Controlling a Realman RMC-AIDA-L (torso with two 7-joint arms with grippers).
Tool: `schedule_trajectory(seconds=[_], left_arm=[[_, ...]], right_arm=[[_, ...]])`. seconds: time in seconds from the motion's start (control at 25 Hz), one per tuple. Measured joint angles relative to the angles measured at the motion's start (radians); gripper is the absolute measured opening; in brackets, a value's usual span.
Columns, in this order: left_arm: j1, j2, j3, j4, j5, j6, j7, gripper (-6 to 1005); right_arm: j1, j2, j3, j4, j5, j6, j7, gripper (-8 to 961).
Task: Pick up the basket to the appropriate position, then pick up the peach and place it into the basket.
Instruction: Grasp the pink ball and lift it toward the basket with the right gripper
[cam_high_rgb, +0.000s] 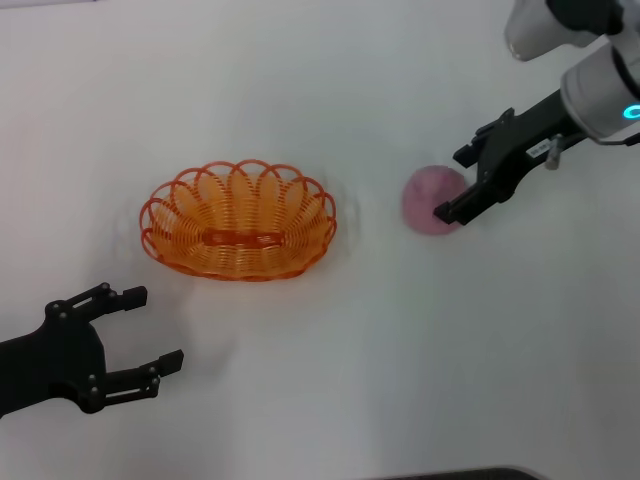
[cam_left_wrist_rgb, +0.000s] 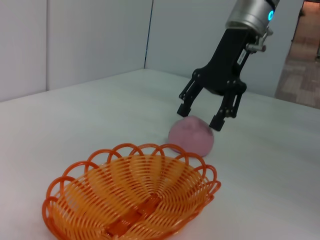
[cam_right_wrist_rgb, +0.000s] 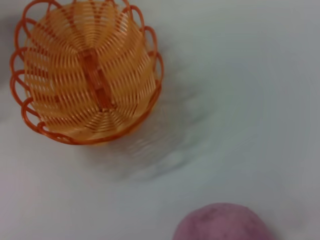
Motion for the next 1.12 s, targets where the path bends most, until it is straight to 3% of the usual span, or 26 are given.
schedule_trajectory(seconds=[0.44,0.88,1.12], left_arm=[[0.0,-0.002,0.001,0.0,0.006,-0.001,-0.001,884],[-0.003,-0.001,0.001,0.0,0.006,-0.003,-0.003,884],[-0.003,-0.001,0.001,-0.004,0.006,-0.002,-0.015,884]], right_arm=[[0.021,0.001,-0.045,0.097,0.029,0.08,-0.006,905],[0.021,0.006,-0.074,0.106,0.03,0.113,-0.001,898],[0.016,0.007,-0.084,0.1,0.03,0.118,-0.001,681]])
